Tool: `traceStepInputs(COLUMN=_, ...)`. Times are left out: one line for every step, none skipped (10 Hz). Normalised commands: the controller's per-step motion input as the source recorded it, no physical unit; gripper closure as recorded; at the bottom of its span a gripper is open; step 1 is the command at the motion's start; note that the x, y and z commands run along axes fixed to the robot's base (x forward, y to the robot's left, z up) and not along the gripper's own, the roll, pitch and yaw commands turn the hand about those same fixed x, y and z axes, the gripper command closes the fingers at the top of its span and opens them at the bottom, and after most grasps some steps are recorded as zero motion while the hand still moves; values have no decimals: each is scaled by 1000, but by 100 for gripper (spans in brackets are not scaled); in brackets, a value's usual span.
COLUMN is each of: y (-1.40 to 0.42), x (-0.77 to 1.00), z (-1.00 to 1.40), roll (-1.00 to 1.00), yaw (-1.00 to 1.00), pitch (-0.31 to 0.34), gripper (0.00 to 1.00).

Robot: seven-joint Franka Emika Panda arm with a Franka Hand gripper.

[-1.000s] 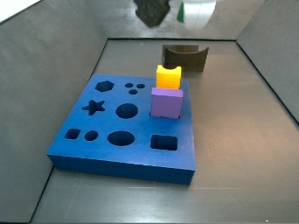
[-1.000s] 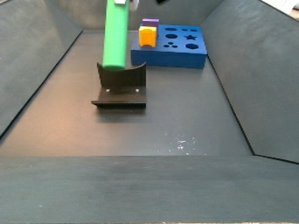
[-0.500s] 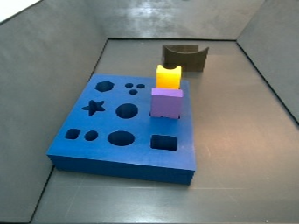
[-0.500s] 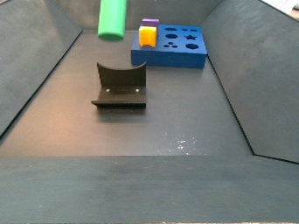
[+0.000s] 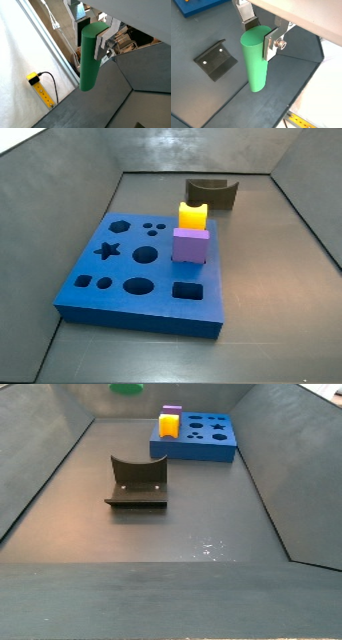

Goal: Pick up the oval object. Move up. Place the oval object on the fixture. Regrasp the oval object. Move to above the board. Insert the oval object.
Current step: Move to above the board.

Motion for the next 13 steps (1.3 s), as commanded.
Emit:
traceStepInputs(y=-18, x=12, z=444, roll=-58, yaw=102, pitch=150, gripper=100)
traceStepInputs(y=-19, x=13, z=295, roll=-58, yaw=103, pitch=147, gripper=100)
traceStepInputs(y=-1000, x=-415, z=-94, roll=-546, yaw=1000, pitch=104, gripper=100)
traceStepInputs(y=-1000, x=-405, z=-101, roll=-530, yaw=1000, pitch=89, gripper=100)
traceStepInputs(y=-1000, x=-389, z=-103, roll=-518, yaw=1000, pitch=64, gripper=100)
traceStepInputs(y=-1000, x=-378, z=-110, roll=-514, yaw=1000, pitch=48, gripper=100)
traceStepInputs(y=-1000, x=-365, z=-92, roll=-496, yaw=1000, pitch=15, gripper=100)
traceStepInputs(y=-1000, x=-351, z=-93, roll=-480, yaw=1000, pitch=-12, gripper=100)
traceStepInputs(y=-1000, x=-328, z=-87, roll=-463, yaw=1000, pitch=-44, gripper=100)
traceStepInputs(y=-1000, x=-308, z=-70, roll=-444, yaw=1000, pitch=-73, gripper=100)
traceStepInputs(y=-1000, x=-282, z=-71, roll=-427, yaw=1000, pitch=-95, gripper=100)
traceStepInputs(y=-769, x=-185, z=-43, roll=-412, yaw=1000, pitch=-116, gripper=100)
traceStepInputs(y=-422, x=-61, z=-26, roll=-390, yaw=1000, pitch=-147, gripper=100)
